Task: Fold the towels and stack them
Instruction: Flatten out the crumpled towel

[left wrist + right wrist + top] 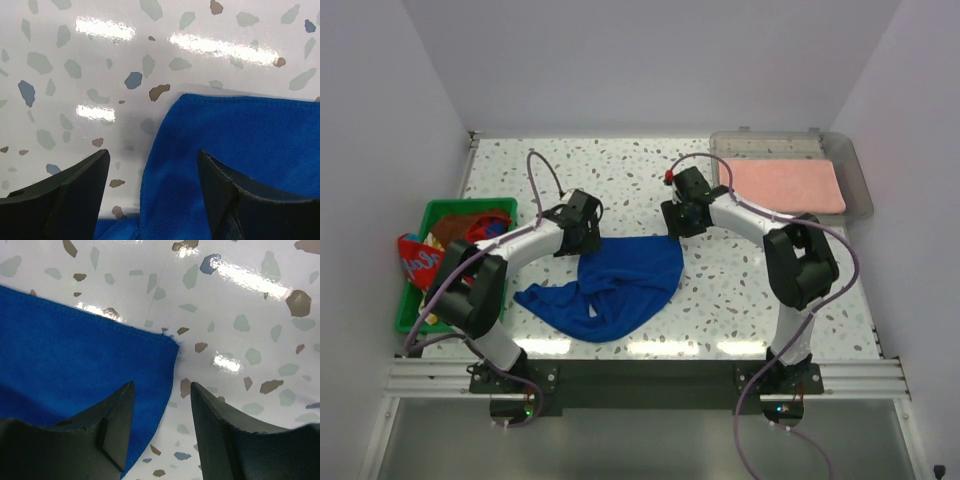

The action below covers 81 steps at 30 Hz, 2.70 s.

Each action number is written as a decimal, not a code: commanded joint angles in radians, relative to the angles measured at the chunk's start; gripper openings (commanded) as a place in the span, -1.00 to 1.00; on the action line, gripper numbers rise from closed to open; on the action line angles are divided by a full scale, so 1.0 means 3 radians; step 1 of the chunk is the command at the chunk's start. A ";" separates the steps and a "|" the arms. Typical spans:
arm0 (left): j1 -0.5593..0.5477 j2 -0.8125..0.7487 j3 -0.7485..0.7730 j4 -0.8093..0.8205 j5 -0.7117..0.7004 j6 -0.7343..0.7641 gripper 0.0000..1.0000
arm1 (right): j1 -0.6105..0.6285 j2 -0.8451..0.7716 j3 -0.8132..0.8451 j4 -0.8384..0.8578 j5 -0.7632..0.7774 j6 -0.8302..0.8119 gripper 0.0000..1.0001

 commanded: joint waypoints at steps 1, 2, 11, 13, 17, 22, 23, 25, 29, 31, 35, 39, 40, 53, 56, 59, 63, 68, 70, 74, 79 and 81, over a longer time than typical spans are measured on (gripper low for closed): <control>0.0075 0.0046 0.0172 0.0219 0.0004 0.0171 0.52 | 0.0051 0.0179 0.0199 -0.0003 0.0054 -0.0073 0.04; 0.0101 0.0056 0.0172 0.0224 0.0014 0.0186 0.51 | 0.0057 0.0215 0.0214 -0.0003 0.0054 -0.0073 0.03; 0.0127 0.0148 0.0151 0.0260 0.0014 0.0238 0.51 | 0.0113 0.0517 0.0286 -0.0166 0.0503 -0.0057 -0.38; 0.0132 0.0148 0.0167 0.0255 0.0019 0.0238 0.52 | 0.0108 0.0436 0.0185 -0.0273 0.0692 -0.0006 -0.84; 0.0127 0.0179 0.0192 0.0285 0.0060 0.0227 0.49 | 0.0103 0.0236 -0.0061 -0.0320 0.0811 0.0065 -1.00; 0.0127 0.0347 0.0289 0.0403 0.0249 0.0217 0.44 | 0.0103 0.0133 -0.0256 -0.0234 0.0698 0.0096 -1.00; 0.0127 0.0378 0.0304 0.0428 0.0305 0.0217 0.43 | 0.0103 0.0133 -0.0261 -0.0228 0.0688 0.0101 -1.00; 0.0127 0.0495 0.0386 0.0459 0.0346 0.0227 0.40 | 0.0103 0.0138 -0.0256 -0.0218 0.0673 0.0101 -1.00; 0.0127 0.0659 0.0529 0.0561 0.0464 0.0289 0.27 | 0.0103 0.0149 -0.0235 -0.0213 0.0652 0.0111 -1.00; 0.0122 0.0741 0.0591 0.0623 0.0520 0.0329 0.14 | 0.0103 0.0159 -0.0230 -0.0208 0.0637 0.0122 -1.00; 0.0101 0.0874 0.0642 0.0714 0.0617 0.0391 -0.38 | 0.0098 0.0138 -0.0246 -0.0192 0.0627 0.0147 -1.00; 0.0050 0.0875 0.0759 0.0685 0.0485 0.0519 -1.00 | 0.0103 0.0133 -0.0251 -0.0192 0.0601 0.0168 -1.00; -0.0001 0.0829 0.0805 0.0613 0.0373 0.0524 -1.00 | 0.0103 0.0123 -0.0246 -0.0192 0.0596 0.0173 -1.00; -0.0778 -0.0490 0.0332 0.0126 -0.0209 0.0161 -0.25 | 0.0103 -0.0020 -0.0384 -0.0126 0.0596 0.0224 -1.00; -0.0748 -0.0868 -0.0042 0.0607 0.0095 0.0135 -0.21 | 0.0103 -0.0015 -0.0394 -0.0131 0.0596 0.0219 -1.00; -0.0518 -0.0803 -0.0003 0.0588 0.0228 0.0130 -0.06 | 0.0093 -0.0010 -0.0394 -0.0121 0.0581 0.0229 -1.00; -0.0150 -0.0344 0.0186 0.0699 0.0775 0.0430 0.13 | 0.0087 -0.0010 -0.0399 -0.0116 0.0565 0.0224 -1.00; -0.0149 0.0102 0.0549 0.0771 0.1414 0.1198 0.31 | 0.0077 -0.0030 -0.0420 -0.0136 0.0565 0.0183 -1.00; -0.0149 0.0194 0.0576 0.0812 0.1659 0.1561 0.37 | 0.0077 -0.0035 -0.0430 -0.0136 0.0565 0.0183 -1.00; -0.0144 0.0327 0.0728 0.0766 0.1951 0.1986 0.56 | 0.0072 -0.0030 -0.0430 -0.0136 0.0555 0.0168 -1.00; -0.0144 0.0639 0.0953 0.0541 0.2319 0.2528 0.58 | 0.0072 -0.0035 -0.0445 -0.0131 0.0535 0.0168 -1.00; -0.0149 0.0736 0.0995 0.0475 0.2371 0.2697 0.54 | 0.0072 -0.0041 -0.0455 -0.0121 0.0530 0.0168 -1.00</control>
